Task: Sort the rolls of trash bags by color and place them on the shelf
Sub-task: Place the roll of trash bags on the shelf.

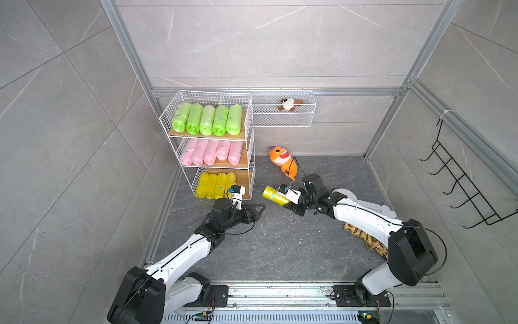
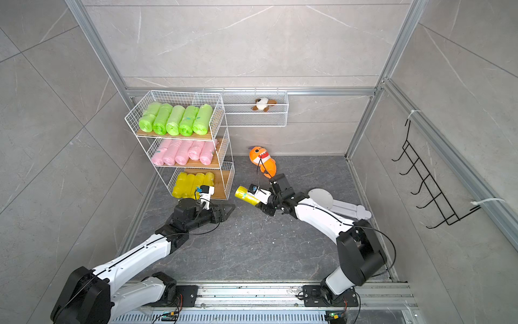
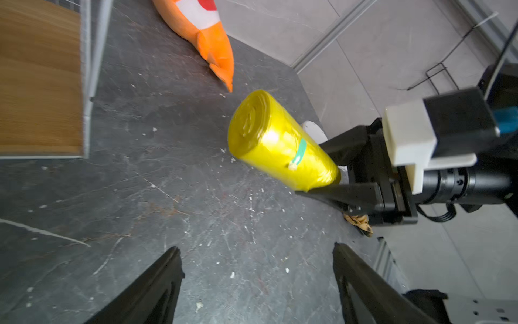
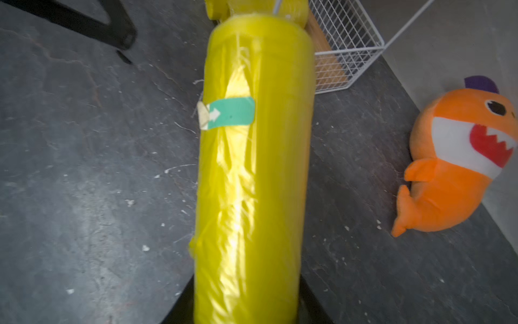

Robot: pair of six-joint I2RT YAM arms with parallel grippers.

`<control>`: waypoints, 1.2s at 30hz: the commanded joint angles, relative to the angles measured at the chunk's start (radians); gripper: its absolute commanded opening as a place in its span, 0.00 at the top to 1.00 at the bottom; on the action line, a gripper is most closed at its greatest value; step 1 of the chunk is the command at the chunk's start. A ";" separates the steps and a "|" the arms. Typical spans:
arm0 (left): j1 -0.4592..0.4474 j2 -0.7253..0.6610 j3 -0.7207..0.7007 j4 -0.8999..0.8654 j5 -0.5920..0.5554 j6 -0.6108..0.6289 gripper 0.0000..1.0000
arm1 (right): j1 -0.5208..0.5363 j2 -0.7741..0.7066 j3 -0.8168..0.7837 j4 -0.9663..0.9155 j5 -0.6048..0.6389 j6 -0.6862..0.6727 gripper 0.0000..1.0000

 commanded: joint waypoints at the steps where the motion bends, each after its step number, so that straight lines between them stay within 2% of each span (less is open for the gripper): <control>1: 0.009 -0.033 0.015 0.046 0.126 -0.040 0.09 | 0.038 -0.088 -0.075 0.070 -0.026 0.056 0.60; 4: 0.024 -0.050 0.018 0.002 0.151 -0.037 0.04 | 0.083 -0.131 -0.122 0.094 -0.035 0.062 0.60; 13: 0.042 -0.057 0.108 -0.277 0.180 0.103 0.03 | 0.151 -0.166 -0.190 0.151 -0.039 0.056 0.61; 19: 0.044 -0.017 0.110 -0.272 0.302 0.116 0.03 | 0.187 -0.200 -0.236 0.194 -0.047 0.031 0.61; 26: 0.044 0.009 0.134 -0.314 0.389 0.199 0.04 | 0.203 -0.243 -0.286 0.227 -0.078 0.002 0.61; 28: 0.044 0.012 0.140 -0.321 0.399 0.203 0.08 | 0.205 -0.252 -0.292 0.230 -0.072 -0.008 0.61; 36: 0.034 -0.001 0.140 -0.334 0.426 0.211 0.36 | 0.209 -0.255 -0.302 0.253 -0.045 -0.025 0.61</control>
